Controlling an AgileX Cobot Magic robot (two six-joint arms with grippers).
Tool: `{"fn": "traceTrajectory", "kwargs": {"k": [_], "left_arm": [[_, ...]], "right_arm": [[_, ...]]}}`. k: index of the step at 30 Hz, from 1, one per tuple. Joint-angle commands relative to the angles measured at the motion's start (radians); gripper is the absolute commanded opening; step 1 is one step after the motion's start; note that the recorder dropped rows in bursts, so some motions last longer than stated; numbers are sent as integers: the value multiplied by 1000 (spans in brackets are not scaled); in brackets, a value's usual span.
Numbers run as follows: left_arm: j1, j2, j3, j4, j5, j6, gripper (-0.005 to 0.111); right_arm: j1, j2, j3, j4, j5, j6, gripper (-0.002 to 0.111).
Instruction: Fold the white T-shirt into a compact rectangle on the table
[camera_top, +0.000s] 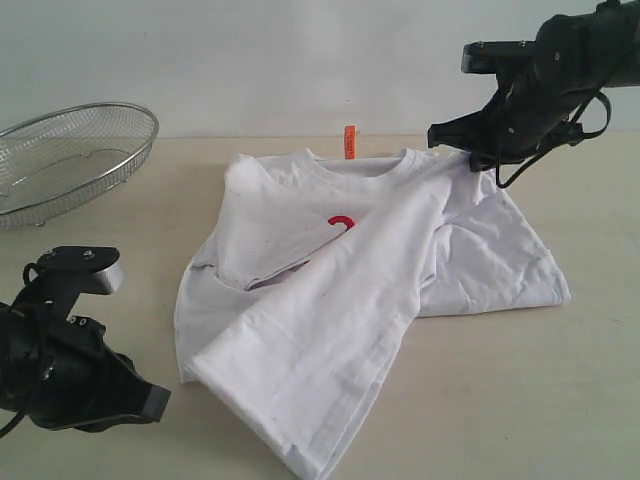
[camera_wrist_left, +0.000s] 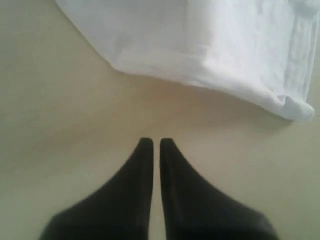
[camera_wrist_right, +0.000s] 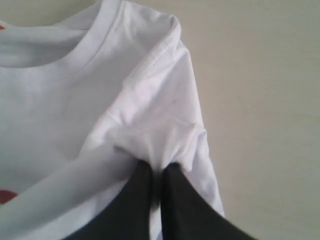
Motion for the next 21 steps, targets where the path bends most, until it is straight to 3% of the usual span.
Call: {"fn": "traceTrajectory", "kwargs": {"k": [1, 12, 14, 16, 21], "left_arm": [[-1, -10, 4, -4, 10, -18, 5], [-1, -10, 4, -42, 10, -18, 5], [-1, -10, 4, -69, 12, -9, 5], [-1, -10, 4, -137, 24, 53, 5], [-1, -8, 4, -334, 24, 178, 5]], "right_arm": [[-43, 3, -16, -56, -60, 103, 0], [-75, 8, -17, -64, -76, 74, 0], [-75, 8, -17, -64, -84, 63, 5], [-75, 8, -17, -64, -83, 61, 19], [-75, 8, -17, -64, -62, 70, 73]]}}
